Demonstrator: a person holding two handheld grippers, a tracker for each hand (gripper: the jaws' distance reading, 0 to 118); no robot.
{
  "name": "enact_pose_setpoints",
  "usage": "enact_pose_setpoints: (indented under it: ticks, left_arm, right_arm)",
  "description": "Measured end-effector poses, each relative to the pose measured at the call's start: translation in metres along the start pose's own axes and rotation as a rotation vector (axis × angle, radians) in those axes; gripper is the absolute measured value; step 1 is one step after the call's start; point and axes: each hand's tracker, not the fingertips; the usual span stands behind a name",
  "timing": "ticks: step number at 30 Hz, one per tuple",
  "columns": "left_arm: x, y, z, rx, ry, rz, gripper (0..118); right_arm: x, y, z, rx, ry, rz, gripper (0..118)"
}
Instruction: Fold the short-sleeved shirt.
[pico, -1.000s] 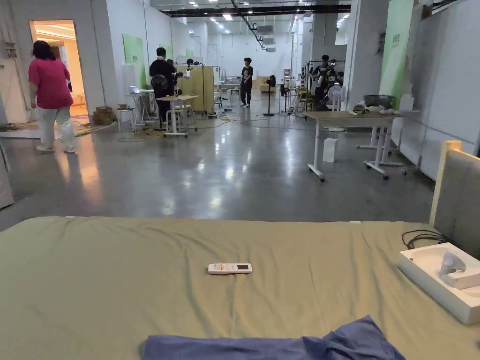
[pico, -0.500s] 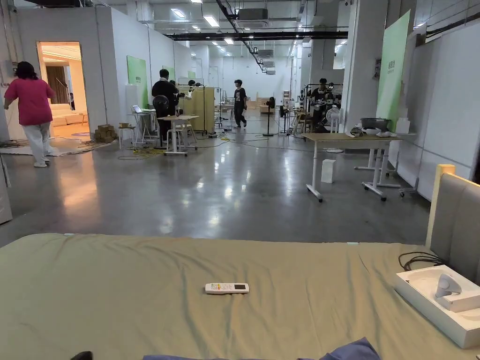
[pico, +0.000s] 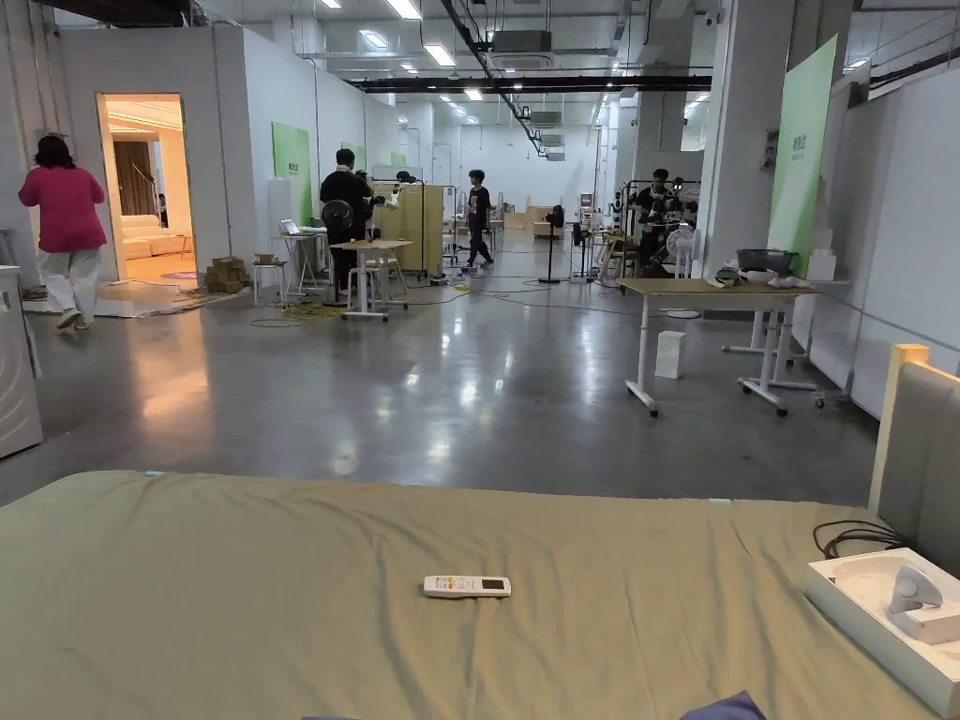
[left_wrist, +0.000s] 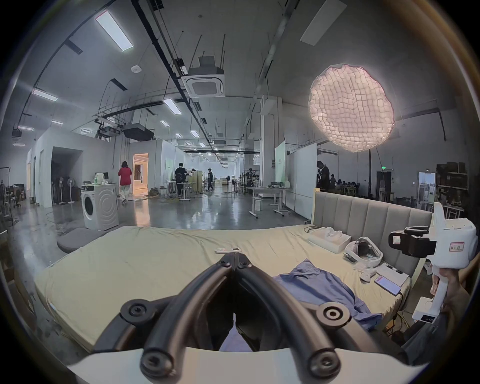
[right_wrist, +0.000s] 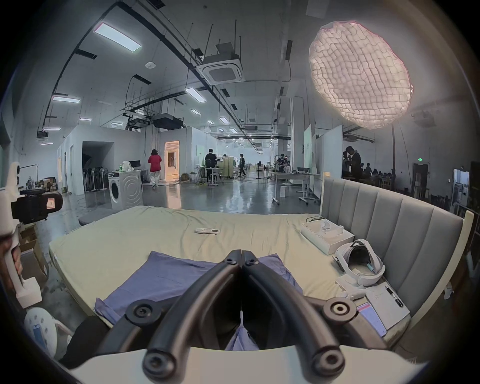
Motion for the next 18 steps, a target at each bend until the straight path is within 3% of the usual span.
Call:
enact_pose_setpoints:
  ticks: [13,18]
  left_arm:
    - [0.003,-0.009,-0.005,-0.041,-0.020,-0.049,1]
    - [-0.021,-0.031,0.001,-0.150,0.005,0.037,1]
  right_arm:
    - [0.005,-0.007,-0.003,-0.021,0.011,-0.041,0]
    - [0.007,-0.022,-0.004,-0.074,0.018,-0.042,0]
